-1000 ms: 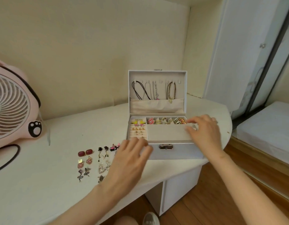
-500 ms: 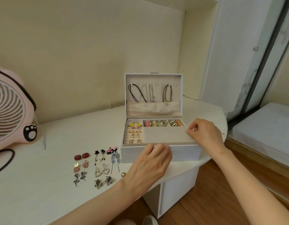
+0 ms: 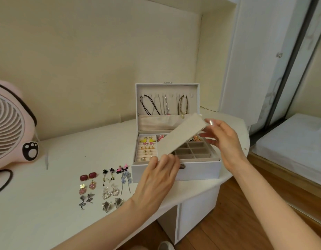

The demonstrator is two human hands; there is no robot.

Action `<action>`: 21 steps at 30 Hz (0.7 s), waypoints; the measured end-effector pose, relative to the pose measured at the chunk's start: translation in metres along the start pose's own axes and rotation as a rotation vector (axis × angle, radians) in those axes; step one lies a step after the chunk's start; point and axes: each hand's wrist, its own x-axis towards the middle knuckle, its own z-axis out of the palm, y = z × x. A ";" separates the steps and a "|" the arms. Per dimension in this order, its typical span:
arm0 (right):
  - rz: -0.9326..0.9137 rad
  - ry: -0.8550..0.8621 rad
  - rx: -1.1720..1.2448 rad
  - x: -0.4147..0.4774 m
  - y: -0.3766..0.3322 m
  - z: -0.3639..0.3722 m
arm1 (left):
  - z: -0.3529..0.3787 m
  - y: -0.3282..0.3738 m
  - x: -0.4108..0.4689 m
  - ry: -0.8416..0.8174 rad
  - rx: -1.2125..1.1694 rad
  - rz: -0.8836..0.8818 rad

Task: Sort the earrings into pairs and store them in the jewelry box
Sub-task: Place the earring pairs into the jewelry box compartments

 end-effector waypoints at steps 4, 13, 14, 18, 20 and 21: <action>-0.111 0.143 -0.659 0.008 0.027 -0.008 | 0.000 0.000 -0.003 0.033 -0.013 -0.105; 0.190 0.003 -0.793 0.015 0.037 -0.014 | 0.000 -0.007 0.003 0.068 -0.077 -0.160; 0.174 0.014 -0.788 0.015 0.038 -0.014 | 0.000 -0.008 0.004 0.066 -0.077 -0.155; 0.155 0.042 -0.754 0.019 0.042 -0.012 | 0.005 -0.013 0.010 0.065 -0.084 -0.147; 0.162 0.051 -0.741 0.022 0.042 -0.011 | 0.007 -0.016 0.013 0.058 -0.092 -0.136; 0.164 0.058 -0.734 0.024 0.042 -0.010 | 0.008 -0.017 0.015 0.049 -0.095 -0.131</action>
